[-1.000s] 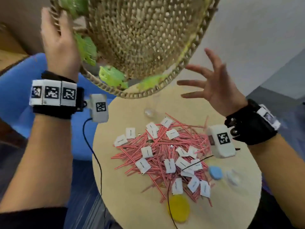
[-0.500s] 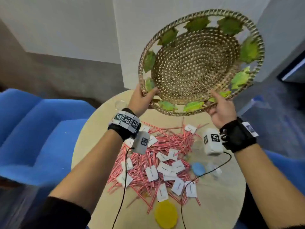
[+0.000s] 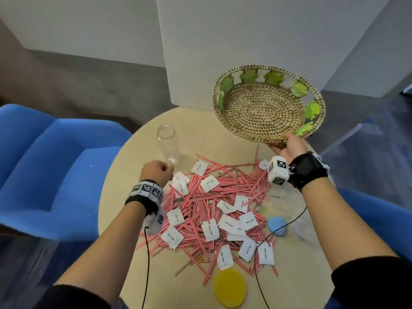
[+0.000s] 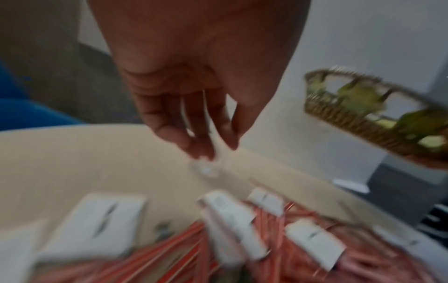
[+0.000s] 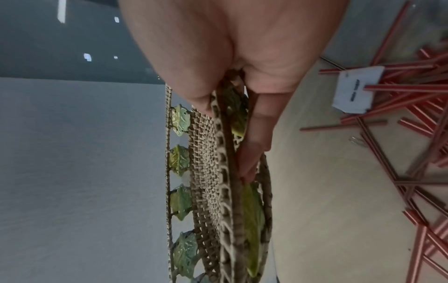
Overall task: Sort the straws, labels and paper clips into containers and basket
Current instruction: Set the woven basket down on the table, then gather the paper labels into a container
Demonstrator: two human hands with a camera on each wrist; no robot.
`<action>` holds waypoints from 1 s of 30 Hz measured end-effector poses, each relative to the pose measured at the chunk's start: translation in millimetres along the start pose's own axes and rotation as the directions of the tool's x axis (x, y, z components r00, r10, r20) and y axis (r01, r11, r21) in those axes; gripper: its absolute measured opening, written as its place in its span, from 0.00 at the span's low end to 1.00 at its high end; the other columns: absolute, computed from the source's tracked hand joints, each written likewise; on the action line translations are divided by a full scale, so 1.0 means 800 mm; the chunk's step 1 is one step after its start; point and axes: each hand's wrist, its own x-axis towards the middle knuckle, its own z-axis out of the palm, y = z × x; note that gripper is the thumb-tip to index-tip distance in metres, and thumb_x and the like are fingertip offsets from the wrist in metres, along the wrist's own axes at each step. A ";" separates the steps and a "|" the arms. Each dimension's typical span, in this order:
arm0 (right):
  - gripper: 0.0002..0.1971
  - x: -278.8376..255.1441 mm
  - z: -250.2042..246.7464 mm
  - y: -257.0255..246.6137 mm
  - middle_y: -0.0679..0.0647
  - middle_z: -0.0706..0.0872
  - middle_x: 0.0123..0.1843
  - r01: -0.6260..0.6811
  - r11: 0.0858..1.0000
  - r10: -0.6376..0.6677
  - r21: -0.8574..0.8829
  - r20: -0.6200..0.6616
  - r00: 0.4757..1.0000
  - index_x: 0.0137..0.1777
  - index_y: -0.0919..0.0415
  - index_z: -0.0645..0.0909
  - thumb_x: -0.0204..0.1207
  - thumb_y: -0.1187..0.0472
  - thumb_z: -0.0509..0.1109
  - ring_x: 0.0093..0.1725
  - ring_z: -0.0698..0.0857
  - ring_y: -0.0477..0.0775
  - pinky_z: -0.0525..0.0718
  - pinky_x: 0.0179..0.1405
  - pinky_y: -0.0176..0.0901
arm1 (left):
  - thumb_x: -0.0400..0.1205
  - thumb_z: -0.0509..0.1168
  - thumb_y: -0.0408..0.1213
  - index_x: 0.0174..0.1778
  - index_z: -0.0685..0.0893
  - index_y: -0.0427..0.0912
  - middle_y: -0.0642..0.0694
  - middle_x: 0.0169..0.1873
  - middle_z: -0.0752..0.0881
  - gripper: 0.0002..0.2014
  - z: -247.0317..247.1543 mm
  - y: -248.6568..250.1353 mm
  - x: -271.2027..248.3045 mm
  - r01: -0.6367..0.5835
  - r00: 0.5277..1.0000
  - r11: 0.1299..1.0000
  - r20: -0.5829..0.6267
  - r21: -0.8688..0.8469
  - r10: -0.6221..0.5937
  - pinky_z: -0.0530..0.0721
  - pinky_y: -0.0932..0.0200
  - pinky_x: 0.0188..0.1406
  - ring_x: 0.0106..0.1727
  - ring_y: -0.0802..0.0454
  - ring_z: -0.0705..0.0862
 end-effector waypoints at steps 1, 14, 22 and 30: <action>0.08 0.014 0.004 0.008 0.67 0.85 0.53 -0.029 1.000 0.029 0.004 0.010 1.000 0.53 0.67 0.77 0.85 0.70 0.56 0.45 0.87 0.63 0.91 0.32 0.52 | 0.82 0.70 0.48 0.47 0.92 0.41 0.40 0.47 0.92 0.13 0.010 -0.024 0.003 0.086 0.996 0.993 0.026 0.076 -0.088 0.86 0.48 0.56 0.51 0.41 0.89; 0.25 0.203 0.037 0.133 0.66 0.71 0.78 -0.114 0.913 0.140 -0.391 0.040 0.989 0.82 0.65 0.61 0.87 0.60 0.57 0.67 0.82 0.65 0.91 0.43 0.48 | 0.64 0.75 0.71 0.87 0.49 0.60 0.40 0.87 0.39 0.60 0.082 -0.099 0.025 0.325 0.910 0.899 0.162 0.295 -0.382 0.61 0.22 0.78 0.85 0.26 0.42; 0.26 0.070 0.035 0.073 0.73 0.69 0.78 -0.330 0.864 0.377 -0.381 0.055 0.925 0.85 0.64 0.56 0.90 0.59 0.56 0.67 0.83 0.69 0.90 0.46 0.45 | 0.64 0.74 0.72 0.86 0.49 0.60 0.41 0.86 0.40 0.59 0.083 -0.099 0.032 0.337 0.911 0.903 0.148 0.266 -0.384 0.63 0.17 0.74 0.85 0.26 0.40; 0.31 0.037 -0.118 0.021 0.63 0.82 0.71 -0.184 0.084 0.056 -0.979 -0.179 0.982 0.74 0.64 0.75 0.81 0.40 0.65 0.65 0.81 0.66 0.78 0.66 0.53 | 0.65 0.70 0.76 0.87 0.44 0.58 0.37 0.86 0.38 0.61 0.085 -0.086 0.025 0.324 0.914 0.895 0.141 0.305 -0.379 0.61 0.14 0.72 0.84 0.22 0.39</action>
